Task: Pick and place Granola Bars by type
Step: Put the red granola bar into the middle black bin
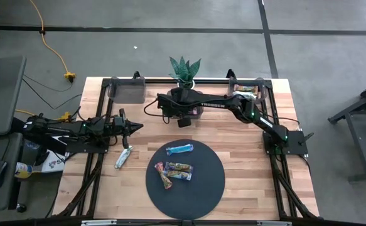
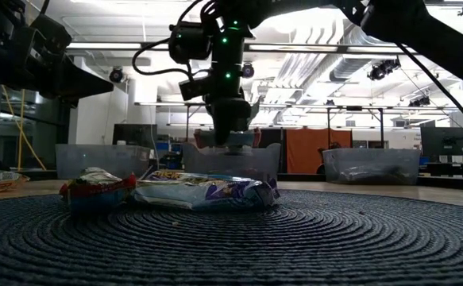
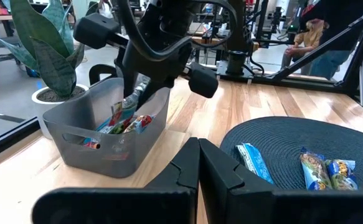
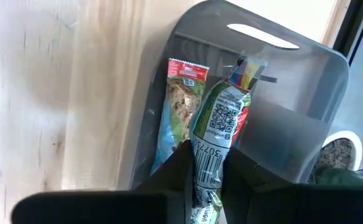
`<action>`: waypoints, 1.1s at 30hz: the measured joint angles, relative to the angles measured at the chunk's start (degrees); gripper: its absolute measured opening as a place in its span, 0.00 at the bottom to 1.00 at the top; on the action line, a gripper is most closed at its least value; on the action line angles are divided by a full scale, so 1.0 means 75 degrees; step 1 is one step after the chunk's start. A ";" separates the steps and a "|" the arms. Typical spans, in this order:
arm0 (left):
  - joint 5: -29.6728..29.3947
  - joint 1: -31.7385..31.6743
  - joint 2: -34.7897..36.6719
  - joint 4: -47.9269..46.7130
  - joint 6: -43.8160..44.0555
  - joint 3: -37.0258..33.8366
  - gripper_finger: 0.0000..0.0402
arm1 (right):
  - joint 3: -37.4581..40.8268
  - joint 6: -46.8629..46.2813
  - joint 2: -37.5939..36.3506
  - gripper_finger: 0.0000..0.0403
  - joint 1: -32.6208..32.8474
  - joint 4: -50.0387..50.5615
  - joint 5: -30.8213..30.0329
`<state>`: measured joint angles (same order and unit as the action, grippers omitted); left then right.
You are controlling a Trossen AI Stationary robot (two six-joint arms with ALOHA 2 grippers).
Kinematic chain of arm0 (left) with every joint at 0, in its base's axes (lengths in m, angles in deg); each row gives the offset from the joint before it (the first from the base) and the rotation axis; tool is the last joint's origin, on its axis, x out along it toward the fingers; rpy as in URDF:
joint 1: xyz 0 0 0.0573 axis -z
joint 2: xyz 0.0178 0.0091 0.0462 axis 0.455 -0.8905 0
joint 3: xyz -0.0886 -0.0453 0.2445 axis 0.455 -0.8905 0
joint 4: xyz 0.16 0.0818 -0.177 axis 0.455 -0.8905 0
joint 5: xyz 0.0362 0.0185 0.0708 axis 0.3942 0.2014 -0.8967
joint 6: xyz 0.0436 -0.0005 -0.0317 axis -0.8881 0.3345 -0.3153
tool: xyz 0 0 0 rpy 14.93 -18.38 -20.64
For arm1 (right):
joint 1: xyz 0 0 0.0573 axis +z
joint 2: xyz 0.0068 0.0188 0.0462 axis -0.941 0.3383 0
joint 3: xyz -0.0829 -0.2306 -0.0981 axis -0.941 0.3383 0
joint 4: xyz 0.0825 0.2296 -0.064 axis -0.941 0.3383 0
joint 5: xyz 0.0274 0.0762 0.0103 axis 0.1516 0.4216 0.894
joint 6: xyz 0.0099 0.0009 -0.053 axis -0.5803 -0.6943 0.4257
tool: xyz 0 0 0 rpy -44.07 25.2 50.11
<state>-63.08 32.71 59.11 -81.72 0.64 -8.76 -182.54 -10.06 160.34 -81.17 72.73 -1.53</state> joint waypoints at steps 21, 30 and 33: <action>0.0000 0.0000 -0.0001 0.0001 -0.0002 0.0001 0.00 | 0.0000 -0.1092 0.0000 0.20 -0.0303 0.0035 0.0970; -0.0002 0.0000 -0.0001 0.0002 -0.0001 0.0002 0.00 | 0.0000 -0.1227 0.0000 0.29 -0.0285 0.0072 0.0964; -0.0003 0.0000 0.0000 0.0002 -0.0002 0.0001 0.00 | 0.0000 -0.1498 0.0000 0.33 -0.0279 0.0159 0.1004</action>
<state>-63.11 32.71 59.11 -81.70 0.62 -8.76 -182.55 -21.29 160.34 -83.26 73.92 6.00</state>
